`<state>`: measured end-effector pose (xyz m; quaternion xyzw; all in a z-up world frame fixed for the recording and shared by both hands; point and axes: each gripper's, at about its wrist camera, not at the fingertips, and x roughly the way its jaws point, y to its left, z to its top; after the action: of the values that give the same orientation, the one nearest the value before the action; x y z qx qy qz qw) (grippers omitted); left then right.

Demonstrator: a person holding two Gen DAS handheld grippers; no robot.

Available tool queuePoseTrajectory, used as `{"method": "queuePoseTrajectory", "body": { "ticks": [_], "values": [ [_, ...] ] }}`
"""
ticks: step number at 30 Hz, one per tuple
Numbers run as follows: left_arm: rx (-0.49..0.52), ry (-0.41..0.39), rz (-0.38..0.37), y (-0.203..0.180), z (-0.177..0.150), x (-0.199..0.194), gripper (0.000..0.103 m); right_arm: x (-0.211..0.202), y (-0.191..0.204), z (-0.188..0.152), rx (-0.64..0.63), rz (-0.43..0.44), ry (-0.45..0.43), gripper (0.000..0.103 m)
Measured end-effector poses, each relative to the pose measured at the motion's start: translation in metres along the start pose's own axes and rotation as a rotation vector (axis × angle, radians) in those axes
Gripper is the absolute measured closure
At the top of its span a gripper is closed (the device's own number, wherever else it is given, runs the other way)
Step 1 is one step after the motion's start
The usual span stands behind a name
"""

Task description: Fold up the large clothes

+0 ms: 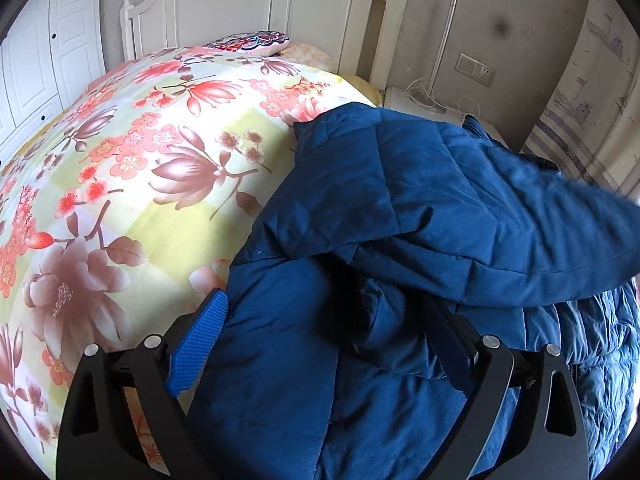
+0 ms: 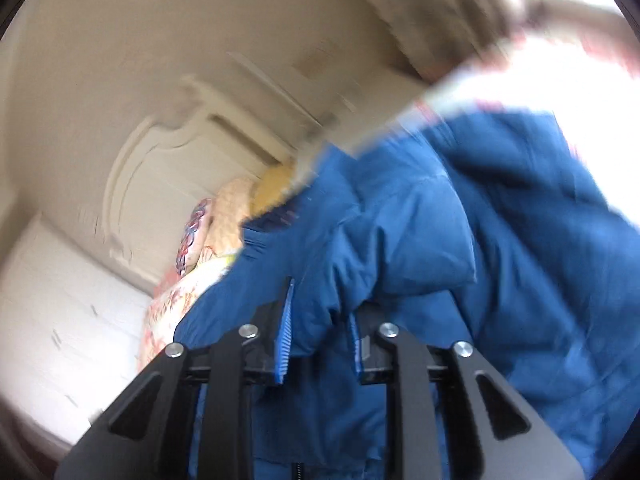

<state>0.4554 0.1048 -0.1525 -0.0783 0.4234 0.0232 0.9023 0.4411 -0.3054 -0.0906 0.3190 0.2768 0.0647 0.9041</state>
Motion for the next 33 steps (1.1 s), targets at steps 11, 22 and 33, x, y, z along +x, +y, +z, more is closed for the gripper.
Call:
{"method": "queuePoseTrajectory", "body": {
  "ticks": [11,22,33],
  "values": [
    [-0.007,0.000,0.000,0.000,0.001,0.002,0.011,-0.020,-0.042,-0.034,-0.140,-0.107,0.193,0.080],
    [-0.017,0.003,-0.003,-0.001,0.000,0.002,0.011,-0.121,-0.012,-0.033,-0.234,-0.384,-0.340,0.062],
    [-0.039,-0.007,-0.040,0.005,-0.001,-0.006,0.012,-0.060,-0.005,-0.006,-0.519,-0.387,-0.062,0.029]
  ]
}}
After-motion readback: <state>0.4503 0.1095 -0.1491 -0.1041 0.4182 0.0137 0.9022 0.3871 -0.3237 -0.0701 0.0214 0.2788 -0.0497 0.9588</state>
